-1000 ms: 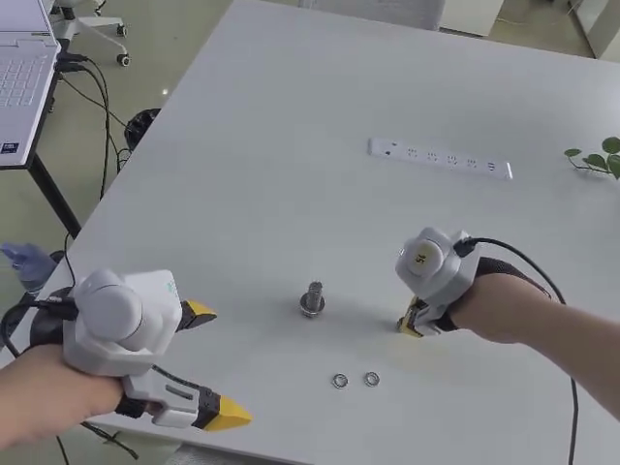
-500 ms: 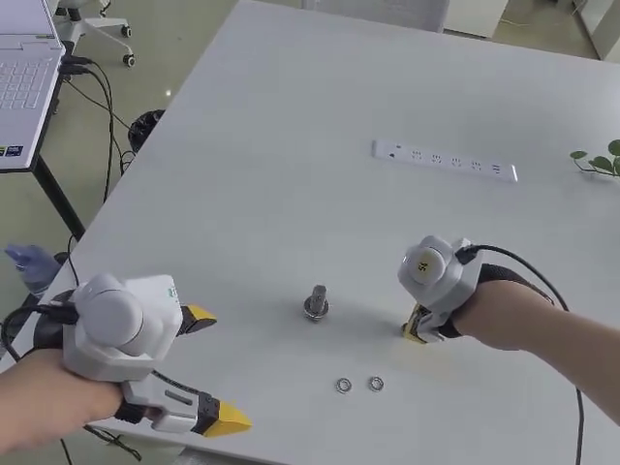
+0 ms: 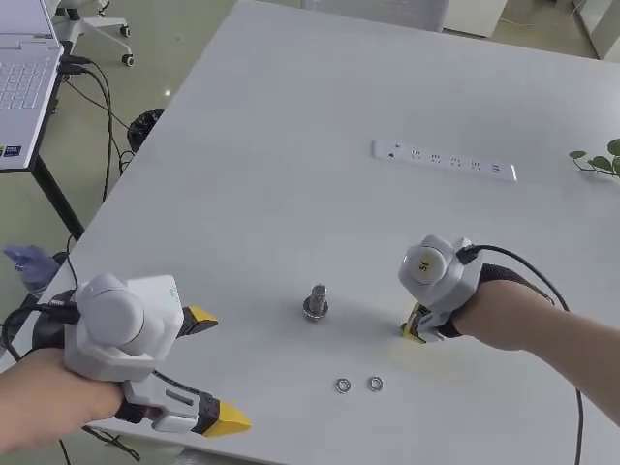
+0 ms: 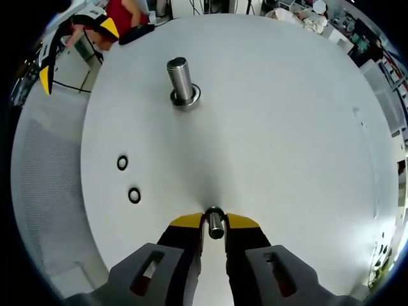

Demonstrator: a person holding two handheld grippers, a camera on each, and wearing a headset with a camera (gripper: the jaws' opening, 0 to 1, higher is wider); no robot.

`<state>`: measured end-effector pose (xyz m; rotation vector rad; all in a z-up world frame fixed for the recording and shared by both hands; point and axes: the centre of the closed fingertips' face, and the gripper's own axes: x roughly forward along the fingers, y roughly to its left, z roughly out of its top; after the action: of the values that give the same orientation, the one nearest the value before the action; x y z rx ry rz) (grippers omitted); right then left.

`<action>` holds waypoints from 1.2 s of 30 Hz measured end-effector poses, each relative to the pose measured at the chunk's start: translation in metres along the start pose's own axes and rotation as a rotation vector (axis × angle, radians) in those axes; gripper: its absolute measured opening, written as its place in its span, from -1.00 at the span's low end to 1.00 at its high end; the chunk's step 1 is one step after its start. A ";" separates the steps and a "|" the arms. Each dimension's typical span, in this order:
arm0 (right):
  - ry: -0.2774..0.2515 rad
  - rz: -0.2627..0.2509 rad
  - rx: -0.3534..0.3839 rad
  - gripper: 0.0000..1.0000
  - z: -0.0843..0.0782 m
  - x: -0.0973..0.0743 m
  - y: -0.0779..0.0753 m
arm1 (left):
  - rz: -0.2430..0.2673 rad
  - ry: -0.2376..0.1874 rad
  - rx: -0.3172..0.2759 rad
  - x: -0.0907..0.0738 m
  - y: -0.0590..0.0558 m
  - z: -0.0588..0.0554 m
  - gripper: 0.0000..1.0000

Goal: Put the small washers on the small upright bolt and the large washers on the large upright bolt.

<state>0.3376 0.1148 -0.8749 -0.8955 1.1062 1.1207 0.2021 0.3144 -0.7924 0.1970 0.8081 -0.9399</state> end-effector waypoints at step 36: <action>-0.023 0.012 0.038 -0.56 0.003 -0.011 -0.001 | 0.006 -0.019 0.004 0.000 0.001 0.004 0.62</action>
<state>0.3387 0.1152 -0.8638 -0.8455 1.1112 1.1135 0.2047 0.3127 -0.7897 0.1933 0.7882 -0.9367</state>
